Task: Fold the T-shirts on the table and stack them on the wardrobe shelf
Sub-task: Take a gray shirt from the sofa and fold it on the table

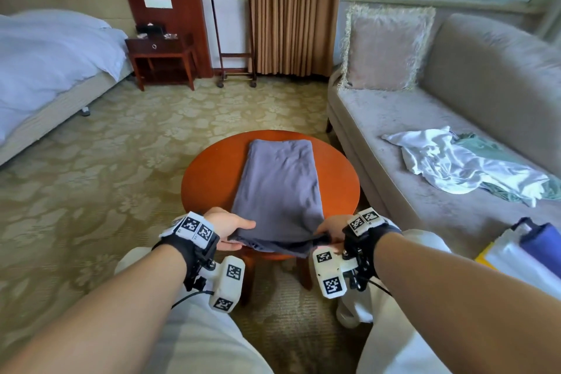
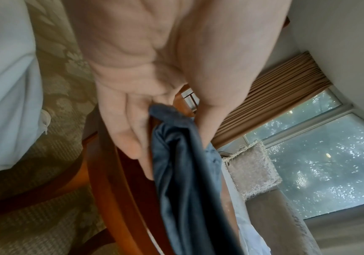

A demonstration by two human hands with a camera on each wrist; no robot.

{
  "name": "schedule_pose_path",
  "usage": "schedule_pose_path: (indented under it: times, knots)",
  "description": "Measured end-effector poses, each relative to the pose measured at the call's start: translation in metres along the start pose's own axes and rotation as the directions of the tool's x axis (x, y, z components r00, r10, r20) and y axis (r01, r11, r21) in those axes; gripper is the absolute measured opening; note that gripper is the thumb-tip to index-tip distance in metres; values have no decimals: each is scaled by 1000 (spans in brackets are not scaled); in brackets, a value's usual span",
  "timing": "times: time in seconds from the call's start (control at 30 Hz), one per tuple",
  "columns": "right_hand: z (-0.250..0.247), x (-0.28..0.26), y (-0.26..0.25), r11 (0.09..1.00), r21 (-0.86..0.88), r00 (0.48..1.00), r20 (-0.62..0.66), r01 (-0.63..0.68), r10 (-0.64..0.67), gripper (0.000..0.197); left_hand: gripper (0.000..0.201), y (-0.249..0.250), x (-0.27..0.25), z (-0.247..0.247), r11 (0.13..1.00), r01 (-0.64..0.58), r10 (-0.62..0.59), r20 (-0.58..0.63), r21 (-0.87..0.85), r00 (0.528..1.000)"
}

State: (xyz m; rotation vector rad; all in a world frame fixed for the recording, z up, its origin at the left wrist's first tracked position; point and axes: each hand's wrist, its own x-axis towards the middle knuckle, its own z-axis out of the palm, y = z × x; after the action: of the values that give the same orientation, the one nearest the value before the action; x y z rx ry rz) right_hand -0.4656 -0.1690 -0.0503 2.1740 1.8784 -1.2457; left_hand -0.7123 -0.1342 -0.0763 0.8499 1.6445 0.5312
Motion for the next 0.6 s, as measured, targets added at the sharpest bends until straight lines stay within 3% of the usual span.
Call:
schedule_pose_path:
  times: [0.07,0.17,0.23,0.33,0.37,0.43,0.5,0.57,0.6]
  knots:
    - [-7,-7,-4,994,-77,996,55,74,-70,16,40,6,-12,-3,996,-59,59,-8,-66,998]
    - [-14,-20,-12,984,-130,992,-19,119,-123,18,39,17,-27,-4,978,-149,146,-35,-143,989]
    - [-18,-23,-15,955,-249,979,-80,161,-186,23,47,23,-35,-5,959,-218,199,-119,-180,973]
    - [-28,-30,-19,965,-242,974,-171,102,-145,32,66,32,-43,-9,939,-287,247,-208,-190,946]
    - [-31,-37,-24,976,-189,971,-187,112,-148,32,71,35,-46,-11,933,-296,254,-206,-206,945]
    - [-40,-45,-30,975,191,983,-165,113,-82,27,72,44,-54,-14,916,-308,271,-170,-257,947]
    - [-48,-53,-36,840,531,986,-165,110,-24,23,51,53,-62,-16,912,-350,318,-170,-214,933]
    - [-54,-58,-44,714,697,993,-119,67,24,18,15,61,-73,-18,912,-368,345,-148,-182,927]
    - [-58,-57,-48,666,745,996,-77,28,43,19,10,65,-76,-20,910,-366,345,-131,-193,929]
